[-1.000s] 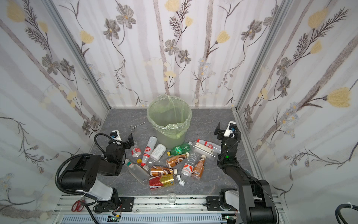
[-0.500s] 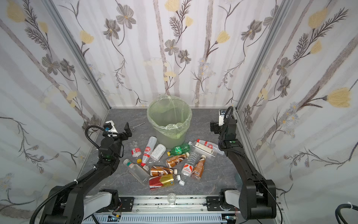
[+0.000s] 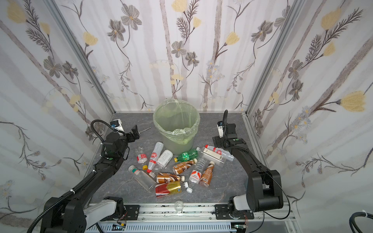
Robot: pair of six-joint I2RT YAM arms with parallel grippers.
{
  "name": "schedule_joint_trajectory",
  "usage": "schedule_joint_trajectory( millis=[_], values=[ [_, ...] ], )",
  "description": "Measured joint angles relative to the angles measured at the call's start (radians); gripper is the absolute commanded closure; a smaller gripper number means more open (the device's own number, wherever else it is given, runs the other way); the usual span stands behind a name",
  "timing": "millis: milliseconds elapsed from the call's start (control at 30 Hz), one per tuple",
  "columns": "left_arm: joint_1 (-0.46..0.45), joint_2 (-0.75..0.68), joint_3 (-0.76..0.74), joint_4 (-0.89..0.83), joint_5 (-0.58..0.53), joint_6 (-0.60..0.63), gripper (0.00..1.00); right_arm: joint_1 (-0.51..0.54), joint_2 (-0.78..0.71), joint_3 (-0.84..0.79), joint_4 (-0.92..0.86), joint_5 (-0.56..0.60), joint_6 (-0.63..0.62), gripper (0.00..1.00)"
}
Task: Put the plastic bottles in the bin
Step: 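Reach the right gripper down to the white red-labelled bottle while the left arm rises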
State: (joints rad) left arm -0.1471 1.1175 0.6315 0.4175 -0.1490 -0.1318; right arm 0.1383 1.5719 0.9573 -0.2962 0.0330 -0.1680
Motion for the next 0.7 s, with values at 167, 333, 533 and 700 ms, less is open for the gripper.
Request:
schedule_joint_trajectory(
  millis=[167, 333, 533, 700],
  values=[
    [0.000, -0.001, 0.039, -0.062, 0.055, -0.016, 0.00, 0.004, 0.037, 0.000, -0.050, -0.027, -0.024, 0.20],
    [0.000, -0.012, 0.047, -0.098, 0.092, -0.026, 0.00, 0.008, 0.057, -0.001, -0.085, -0.031, -0.048, 0.20],
    [0.000, -0.019, 0.048, -0.124, 0.109, -0.029, 0.00, 0.008, 0.080, 0.002, -0.129, -0.031, -0.084, 0.21],
    [0.000, -0.015, 0.057, -0.137, 0.120, -0.029, 0.00, -0.008, 0.098, 0.016, -0.166, -0.012, -0.103, 0.21]
  ],
)
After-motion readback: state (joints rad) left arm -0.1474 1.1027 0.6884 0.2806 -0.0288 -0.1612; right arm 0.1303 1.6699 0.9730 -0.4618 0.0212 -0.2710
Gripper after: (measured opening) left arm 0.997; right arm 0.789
